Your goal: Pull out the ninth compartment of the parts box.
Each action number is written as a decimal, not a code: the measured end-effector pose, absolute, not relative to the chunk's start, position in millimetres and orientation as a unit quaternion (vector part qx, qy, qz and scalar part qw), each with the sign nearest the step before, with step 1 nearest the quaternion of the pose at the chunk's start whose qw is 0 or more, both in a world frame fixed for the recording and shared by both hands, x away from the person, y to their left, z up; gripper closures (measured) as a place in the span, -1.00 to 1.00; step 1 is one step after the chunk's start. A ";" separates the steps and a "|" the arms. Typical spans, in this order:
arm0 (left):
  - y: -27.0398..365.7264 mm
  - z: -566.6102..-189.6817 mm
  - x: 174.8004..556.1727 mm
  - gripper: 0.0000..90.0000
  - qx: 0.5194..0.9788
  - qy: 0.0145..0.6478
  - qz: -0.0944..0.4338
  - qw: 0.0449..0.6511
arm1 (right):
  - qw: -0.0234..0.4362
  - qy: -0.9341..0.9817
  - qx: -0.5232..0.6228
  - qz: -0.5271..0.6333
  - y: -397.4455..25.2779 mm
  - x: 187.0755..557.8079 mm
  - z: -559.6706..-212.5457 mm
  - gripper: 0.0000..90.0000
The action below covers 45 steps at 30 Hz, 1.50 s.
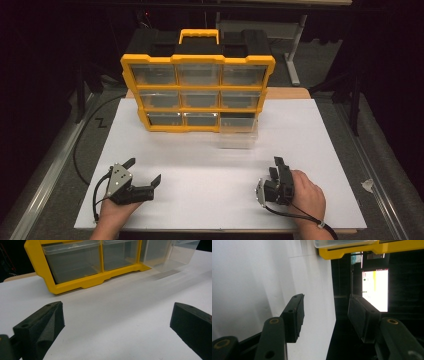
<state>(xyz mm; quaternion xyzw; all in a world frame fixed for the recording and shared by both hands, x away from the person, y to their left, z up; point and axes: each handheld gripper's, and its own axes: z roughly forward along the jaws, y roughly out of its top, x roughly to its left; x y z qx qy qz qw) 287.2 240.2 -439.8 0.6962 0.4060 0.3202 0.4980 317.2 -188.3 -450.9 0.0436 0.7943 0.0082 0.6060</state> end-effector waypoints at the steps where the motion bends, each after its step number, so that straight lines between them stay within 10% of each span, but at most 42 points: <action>1: 240.1 -439.8 287.2 -1.00 0.696 0.406 0.320 0.498 | 0.608 0.793 0.041 0.007 -187.6 317.2 -450.8 -0.01; 18: 237.7 -441.8 289.4 -1.00 0.705 0.402 0.316 0.491 | 0.609 0.792 0.041 0.021 -184.4 316.2 -443.9 -0.30; 28: 235.8 -441.5 289.1 -1.00 0.706 0.399 0.317 0.491 | 0.611 0.790 0.044 0.027 -184.4 318.8 -443.8 -0.98; 45: 238.4 -440.6 290.0 -1.00 0.706 0.410 0.316 0.483 | 0.576 0.798 0.147 0.098 -196.7 326.5 -438.0 -0.98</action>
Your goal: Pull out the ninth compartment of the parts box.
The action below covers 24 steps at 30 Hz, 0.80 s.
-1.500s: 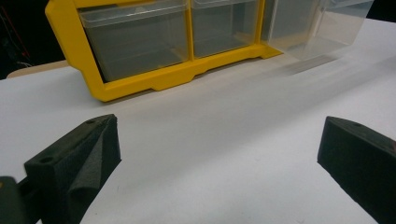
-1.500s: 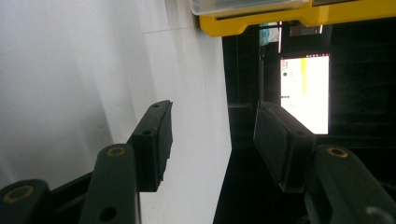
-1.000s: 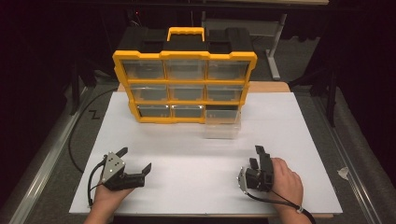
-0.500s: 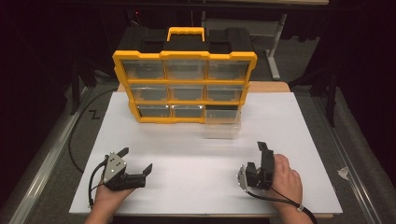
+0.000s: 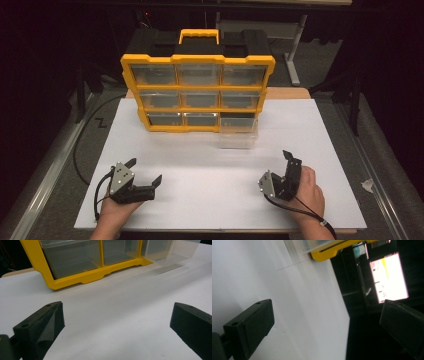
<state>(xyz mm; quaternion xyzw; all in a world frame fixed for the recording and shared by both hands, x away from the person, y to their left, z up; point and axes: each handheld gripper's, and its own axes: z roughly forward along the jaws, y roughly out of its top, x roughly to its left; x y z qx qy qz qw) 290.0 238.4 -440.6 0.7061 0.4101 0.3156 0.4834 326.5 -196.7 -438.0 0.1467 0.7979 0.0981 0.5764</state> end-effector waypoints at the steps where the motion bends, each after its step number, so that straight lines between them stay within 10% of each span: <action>1: 238.3 -440.6 290.1 -1.00 0.706 0.410 0.316 0.484 | 0.570 0.798 0.161 0.109 -199.2 327.8 -438.4 -0.98; 24: 238.8 -441.1 293.7 -1.00 0.709 0.415 0.307 0.481 | 0.373 0.761 0.393 0.356 -234.3 337.5 -436.2 -0.98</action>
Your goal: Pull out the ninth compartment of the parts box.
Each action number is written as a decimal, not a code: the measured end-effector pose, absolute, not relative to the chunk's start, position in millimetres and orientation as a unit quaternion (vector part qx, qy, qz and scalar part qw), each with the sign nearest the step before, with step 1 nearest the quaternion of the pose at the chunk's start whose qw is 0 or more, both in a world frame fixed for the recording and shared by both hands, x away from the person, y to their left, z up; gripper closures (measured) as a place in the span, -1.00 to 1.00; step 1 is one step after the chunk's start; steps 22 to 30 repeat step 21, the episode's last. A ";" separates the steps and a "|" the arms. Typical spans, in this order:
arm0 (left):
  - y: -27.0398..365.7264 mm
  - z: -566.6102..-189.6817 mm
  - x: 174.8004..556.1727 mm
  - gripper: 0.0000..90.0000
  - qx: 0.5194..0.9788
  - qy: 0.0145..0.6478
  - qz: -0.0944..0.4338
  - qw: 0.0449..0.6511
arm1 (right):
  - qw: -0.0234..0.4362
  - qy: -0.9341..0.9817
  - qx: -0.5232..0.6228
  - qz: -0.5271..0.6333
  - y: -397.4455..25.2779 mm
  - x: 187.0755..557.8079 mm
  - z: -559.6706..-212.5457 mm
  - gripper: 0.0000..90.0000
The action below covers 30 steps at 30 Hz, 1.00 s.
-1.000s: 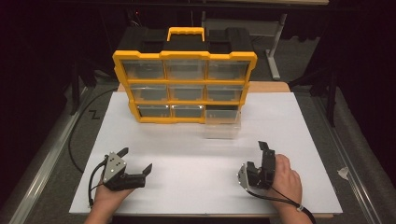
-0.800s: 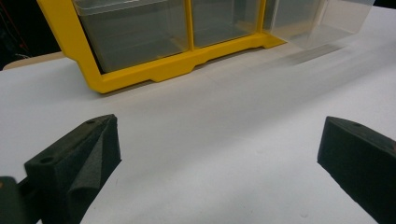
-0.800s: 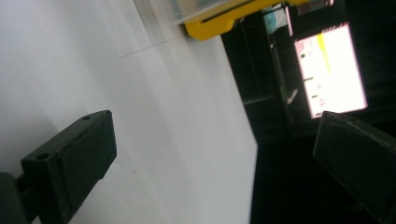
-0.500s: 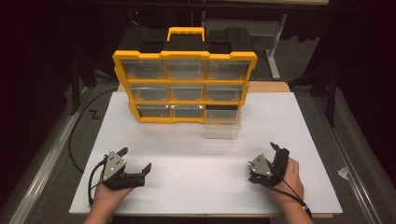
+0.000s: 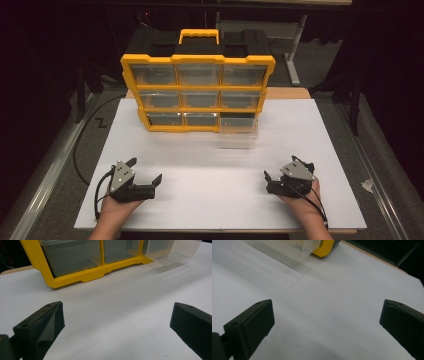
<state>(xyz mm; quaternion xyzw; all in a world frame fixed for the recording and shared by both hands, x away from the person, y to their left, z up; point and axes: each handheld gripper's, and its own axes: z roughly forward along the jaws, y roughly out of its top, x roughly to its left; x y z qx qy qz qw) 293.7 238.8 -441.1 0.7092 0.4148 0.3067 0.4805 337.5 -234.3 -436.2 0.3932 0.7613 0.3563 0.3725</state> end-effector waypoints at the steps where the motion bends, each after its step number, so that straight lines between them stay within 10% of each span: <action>1: 238.6 -441.2 293.8 -1.00 0.710 0.415 0.306 0.480 | 0.359 0.755 0.401 0.373 -235.8 336.9 -435.2 -0.98; 10: 239.2 -440.7 293.6 -1.00 0.709 0.417 0.301 0.483 | 0.284 0.704 0.447 0.474 -242.9 325.4 -433.5 -0.98; 30: 239.5 -440.2 291.1 -1.00 0.710 0.418 0.296 0.483 | 0.303 0.710 0.433 0.465 -239.0 326.7 -434.2 -0.98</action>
